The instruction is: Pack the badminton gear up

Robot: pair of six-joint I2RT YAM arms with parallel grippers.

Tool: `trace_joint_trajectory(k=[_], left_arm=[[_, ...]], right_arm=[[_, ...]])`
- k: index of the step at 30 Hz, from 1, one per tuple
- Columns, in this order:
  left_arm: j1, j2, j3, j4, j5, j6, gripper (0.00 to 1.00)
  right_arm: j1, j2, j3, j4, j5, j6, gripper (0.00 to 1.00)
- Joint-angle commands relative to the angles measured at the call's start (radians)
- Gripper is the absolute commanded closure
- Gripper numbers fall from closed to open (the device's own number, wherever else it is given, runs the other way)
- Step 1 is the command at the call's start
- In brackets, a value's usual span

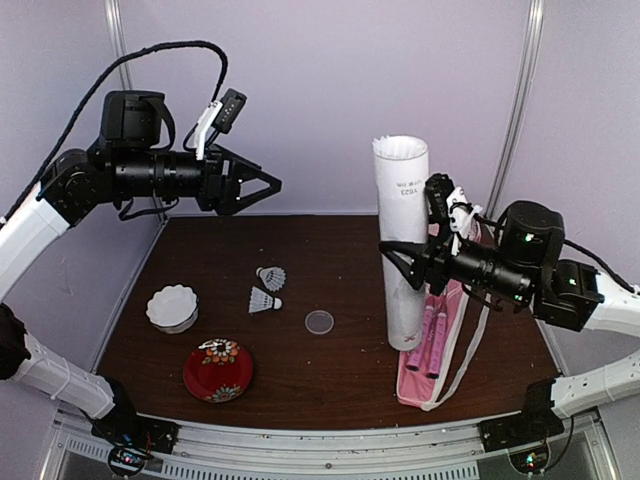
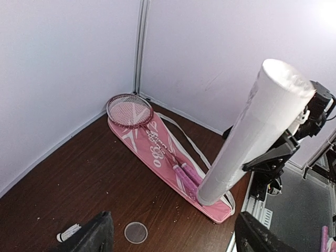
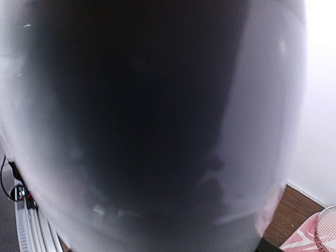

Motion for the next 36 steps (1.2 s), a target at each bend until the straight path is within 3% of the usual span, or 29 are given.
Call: trace_joint_trajectory(k=[1, 8, 19, 31, 36], left_arm=[[0.041, -0.003, -0.074, 0.125, 0.015, -0.069, 0.17], [0.048, -0.001, -0.112, 0.109, -0.02, -0.06, 0.17], [0.127, 0.006, -0.185, 0.112, -0.036, -0.076, 0.17], [0.252, 0.123, -0.183, 0.073, -0.053, -0.065, 0.17], [0.277, 0.192, -0.166, 0.029, -0.097, -0.031, 0.17]], right_arm=[[-0.02, 0.044, -0.06, 0.354, -0.111, 0.105, 0.45], [-0.022, 0.219, -0.126, 0.618, -0.167, 0.126, 0.41], [-0.027, 0.326, -0.281, 0.805, -0.131, 0.069, 0.42], [-0.111, 0.227, -0.323, 0.632, -0.148, 0.089, 0.44], [-0.129, 0.138, -0.289, 0.379, -0.128, 0.054, 0.45]])
